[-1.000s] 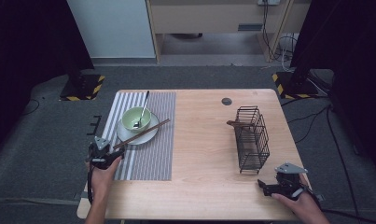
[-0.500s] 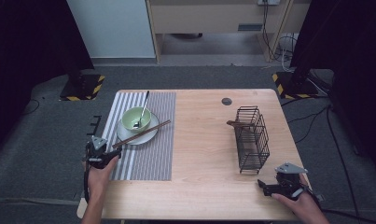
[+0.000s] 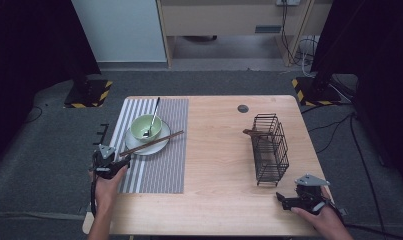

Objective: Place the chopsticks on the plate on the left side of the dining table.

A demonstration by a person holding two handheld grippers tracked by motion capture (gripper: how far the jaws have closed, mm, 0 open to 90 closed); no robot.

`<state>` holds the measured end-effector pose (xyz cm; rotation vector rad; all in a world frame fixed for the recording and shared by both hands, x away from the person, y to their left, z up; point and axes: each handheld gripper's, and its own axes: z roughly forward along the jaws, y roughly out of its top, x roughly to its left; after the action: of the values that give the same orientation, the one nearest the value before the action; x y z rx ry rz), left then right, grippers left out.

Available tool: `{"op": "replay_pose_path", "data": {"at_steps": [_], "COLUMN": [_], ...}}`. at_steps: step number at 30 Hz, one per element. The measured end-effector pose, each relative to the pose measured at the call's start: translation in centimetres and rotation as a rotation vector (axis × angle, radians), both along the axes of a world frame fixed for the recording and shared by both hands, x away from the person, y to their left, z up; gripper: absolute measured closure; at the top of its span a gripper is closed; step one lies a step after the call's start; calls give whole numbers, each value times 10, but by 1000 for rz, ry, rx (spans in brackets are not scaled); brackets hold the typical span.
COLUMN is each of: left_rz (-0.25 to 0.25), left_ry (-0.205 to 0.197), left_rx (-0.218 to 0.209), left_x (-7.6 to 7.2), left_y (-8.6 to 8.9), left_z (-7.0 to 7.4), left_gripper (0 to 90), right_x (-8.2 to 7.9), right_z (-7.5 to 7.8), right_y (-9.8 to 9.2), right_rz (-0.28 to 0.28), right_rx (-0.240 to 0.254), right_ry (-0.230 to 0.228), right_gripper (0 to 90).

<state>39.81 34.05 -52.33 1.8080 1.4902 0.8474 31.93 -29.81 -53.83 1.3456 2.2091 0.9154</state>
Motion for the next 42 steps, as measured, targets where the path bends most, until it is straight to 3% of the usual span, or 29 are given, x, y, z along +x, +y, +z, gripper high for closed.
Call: {"op": "replay_pose_path", "data": {"at_steps": [3,6,18,25,34,42], "left_rz": [-2,0,11,25,19,21], "left_ry": [-2,-7,8,18,11,-3], "left_rx": [-2,-34,9,28,34,11], "left_x": [0,0,7,2,1,1], "left_y": [1,1,3,7,5,3], "left_z": [1,3,2,-2,-1,2], "left_gripper": [269,266,266,293,385,384], "right_x": [0,0,0,0,0,0], "right_z": [0,0,0,0,0,0], "right_y": [0,0,0,0,0,0], "right_rz": [0,0,0,0,-1,-1], "right_rx": [0,0,0,0,-1,-1], "right_ry": [0,0,0,0,-1,-1], "right_gripper": [4,4,4,4,4,4]}}
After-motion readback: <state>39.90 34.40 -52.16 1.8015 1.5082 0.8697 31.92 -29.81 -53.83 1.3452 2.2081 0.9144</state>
